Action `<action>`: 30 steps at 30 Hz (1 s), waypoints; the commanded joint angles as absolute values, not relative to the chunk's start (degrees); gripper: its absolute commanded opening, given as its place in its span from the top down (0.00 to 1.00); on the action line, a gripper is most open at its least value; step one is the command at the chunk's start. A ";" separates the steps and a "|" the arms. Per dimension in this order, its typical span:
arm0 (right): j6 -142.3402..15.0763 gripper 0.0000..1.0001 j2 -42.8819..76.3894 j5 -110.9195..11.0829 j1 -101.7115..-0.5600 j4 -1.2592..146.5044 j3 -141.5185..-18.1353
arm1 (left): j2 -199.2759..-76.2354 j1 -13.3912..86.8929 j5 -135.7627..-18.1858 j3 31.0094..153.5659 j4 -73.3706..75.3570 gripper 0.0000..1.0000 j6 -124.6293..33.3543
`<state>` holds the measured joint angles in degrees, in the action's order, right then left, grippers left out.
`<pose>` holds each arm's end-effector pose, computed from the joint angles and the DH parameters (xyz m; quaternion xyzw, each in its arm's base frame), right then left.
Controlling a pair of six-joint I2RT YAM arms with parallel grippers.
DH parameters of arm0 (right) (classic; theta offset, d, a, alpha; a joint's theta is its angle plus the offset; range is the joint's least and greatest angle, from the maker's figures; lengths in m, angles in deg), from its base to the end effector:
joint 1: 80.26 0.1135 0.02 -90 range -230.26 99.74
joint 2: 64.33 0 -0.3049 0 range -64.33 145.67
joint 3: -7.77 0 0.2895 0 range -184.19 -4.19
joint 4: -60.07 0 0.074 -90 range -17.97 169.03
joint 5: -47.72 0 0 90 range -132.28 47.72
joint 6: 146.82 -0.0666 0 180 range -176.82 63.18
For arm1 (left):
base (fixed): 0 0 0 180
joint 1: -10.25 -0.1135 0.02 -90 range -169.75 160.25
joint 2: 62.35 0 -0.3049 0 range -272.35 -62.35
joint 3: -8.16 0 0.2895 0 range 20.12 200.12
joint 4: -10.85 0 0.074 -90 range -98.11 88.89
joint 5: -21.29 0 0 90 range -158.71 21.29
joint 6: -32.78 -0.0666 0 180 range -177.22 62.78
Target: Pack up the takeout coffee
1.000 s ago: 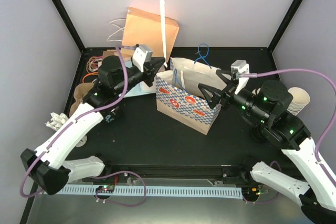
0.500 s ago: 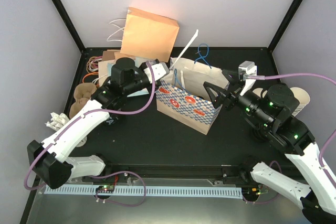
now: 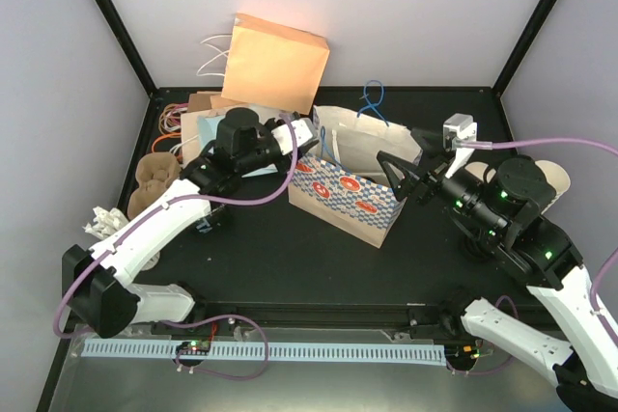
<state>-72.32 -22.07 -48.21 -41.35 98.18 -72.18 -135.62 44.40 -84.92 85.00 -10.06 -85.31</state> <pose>0.1230 0.1082 0.4945 -0.1795 0.6866 0.3543 0.6090 0.2816 -0.2135 0.3824 0.4837 0.6396 -0.1444 0.5797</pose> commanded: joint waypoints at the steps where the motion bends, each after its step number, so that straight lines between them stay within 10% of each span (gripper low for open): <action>1: -72.75 0.00 -22.28 -47.83 -41.17 97.52 -72.85 | -134.02 44.68 -83.60 86.89 -9.30 0.55 -84.25; 7: -72.74 0.00 -19.49 -50.84 -41.15 98.54 -73.35 | -130.34 44.70 -71.91 91.69 -24.69 0.30 -74.24; 10: -73.12 0.00 -19.56 -51.27 -41.14 97.44 -72.40 | -128.94 44.58 -57.84 94.13 -38.42 0.02 -60.72; 24: -73.08 0.00 -19.56 -54.08 -41.15 95.85 -71.96 | -134.13 40.46 -39.86 81.94 -63.26 0.05 -25.84; 30: -72.52 0.00 -20.65 -53.67 -41.20 96.19 -71.96 | -142.79 39.77 -37.67 82.87 -67.21 0.30 -14.42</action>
